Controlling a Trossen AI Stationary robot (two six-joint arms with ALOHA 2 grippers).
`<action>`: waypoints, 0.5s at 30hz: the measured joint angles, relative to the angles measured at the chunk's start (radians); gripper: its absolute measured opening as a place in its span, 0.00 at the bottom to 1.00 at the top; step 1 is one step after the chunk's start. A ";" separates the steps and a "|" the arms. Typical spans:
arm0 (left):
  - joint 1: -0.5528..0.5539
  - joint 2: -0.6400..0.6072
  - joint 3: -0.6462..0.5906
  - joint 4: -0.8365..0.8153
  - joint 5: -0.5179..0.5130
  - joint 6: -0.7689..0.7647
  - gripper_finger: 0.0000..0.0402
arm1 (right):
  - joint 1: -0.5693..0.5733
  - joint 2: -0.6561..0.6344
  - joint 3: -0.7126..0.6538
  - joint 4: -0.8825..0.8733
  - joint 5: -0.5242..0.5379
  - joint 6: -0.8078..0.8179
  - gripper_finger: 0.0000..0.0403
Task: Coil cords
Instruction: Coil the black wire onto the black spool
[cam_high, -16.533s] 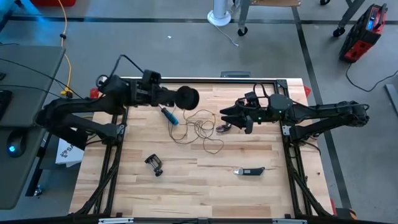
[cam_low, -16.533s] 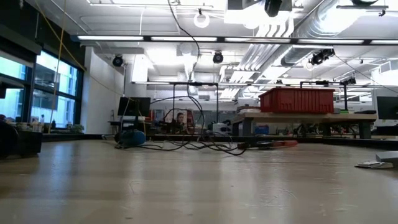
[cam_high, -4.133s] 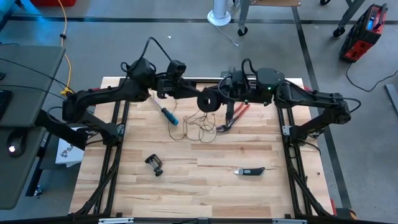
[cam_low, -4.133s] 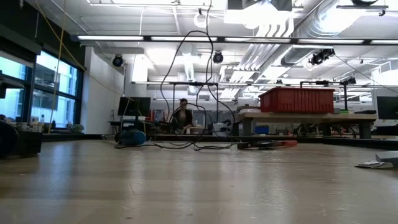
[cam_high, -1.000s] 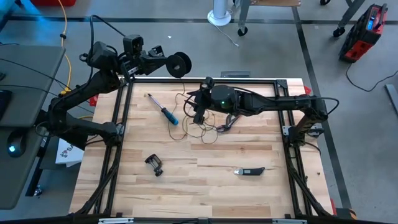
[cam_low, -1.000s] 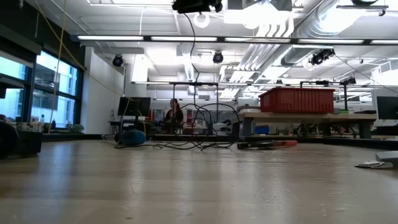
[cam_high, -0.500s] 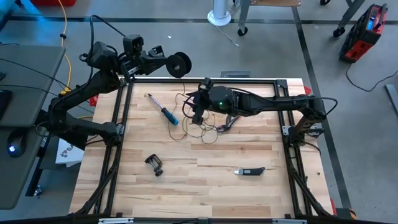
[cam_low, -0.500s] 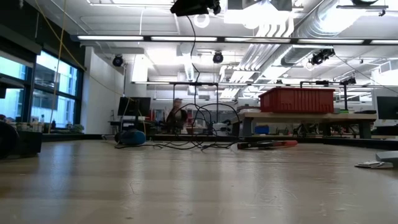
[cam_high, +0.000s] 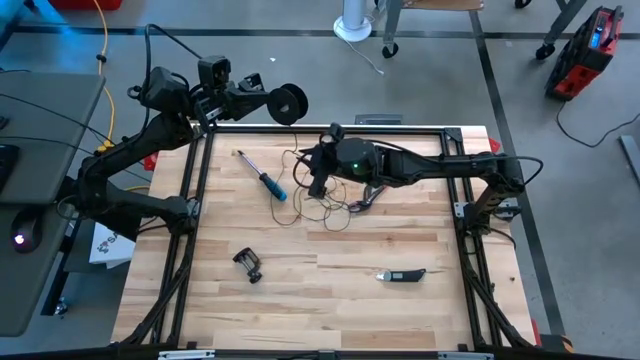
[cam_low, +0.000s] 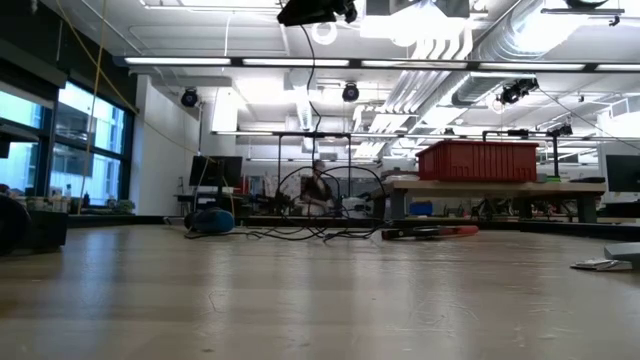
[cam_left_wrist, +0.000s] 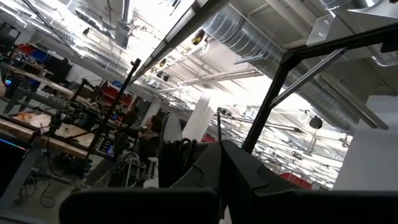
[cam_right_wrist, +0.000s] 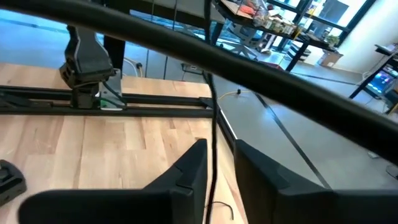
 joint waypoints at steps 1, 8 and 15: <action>0.000 0.000 0.000 0.000 0.000 0.000 0.00 | 0.000 0.000 0.000 0.000 -0.007 0.000 0.16; 0.000 0.000 0.000 0.000 0.000 0.000 0.00 | 0.000 0.000 0.000 0.000 -0.011 0.000 0.10; 0.000 0.000 0.000 0.000 0.000 0.008 0.00 | 0.014 -0.003 0.000 0.000 -0.007 0.020 0.01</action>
